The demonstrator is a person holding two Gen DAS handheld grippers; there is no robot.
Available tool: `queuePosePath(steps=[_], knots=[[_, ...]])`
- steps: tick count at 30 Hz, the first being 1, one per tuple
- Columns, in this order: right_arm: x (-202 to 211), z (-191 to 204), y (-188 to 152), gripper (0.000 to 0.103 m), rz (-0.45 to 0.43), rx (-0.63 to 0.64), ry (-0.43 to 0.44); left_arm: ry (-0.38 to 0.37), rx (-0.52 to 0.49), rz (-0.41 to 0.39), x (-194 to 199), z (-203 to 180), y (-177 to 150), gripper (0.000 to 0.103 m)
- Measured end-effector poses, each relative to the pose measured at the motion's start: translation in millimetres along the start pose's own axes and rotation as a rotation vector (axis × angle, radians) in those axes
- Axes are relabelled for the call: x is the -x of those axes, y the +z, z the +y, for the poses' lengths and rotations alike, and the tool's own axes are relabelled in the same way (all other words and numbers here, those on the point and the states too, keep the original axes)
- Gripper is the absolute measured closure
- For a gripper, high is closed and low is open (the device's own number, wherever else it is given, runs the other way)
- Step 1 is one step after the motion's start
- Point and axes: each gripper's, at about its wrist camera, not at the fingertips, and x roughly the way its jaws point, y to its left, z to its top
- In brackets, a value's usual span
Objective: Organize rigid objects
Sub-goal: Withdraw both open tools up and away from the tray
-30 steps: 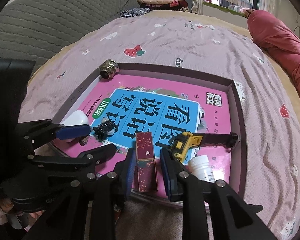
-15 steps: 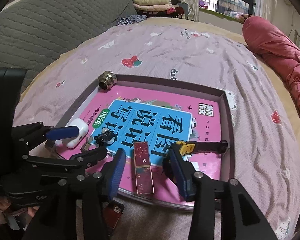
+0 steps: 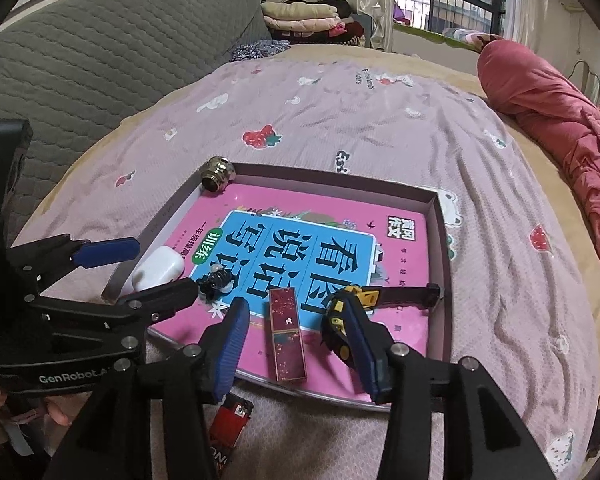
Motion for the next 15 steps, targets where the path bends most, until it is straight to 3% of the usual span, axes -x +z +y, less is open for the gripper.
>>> queuePosePath(steps=[5,15], knots=[[15,-1,-7,0.05,-0.013,-0.008,-0.011,-0.019,0.023,0.002,12,2,-8,0.025],[43,13,-32,0.049,-0.025,0.027,-0.029,0.052,-0.039,-0.024,43,-7,-30,0.025]])
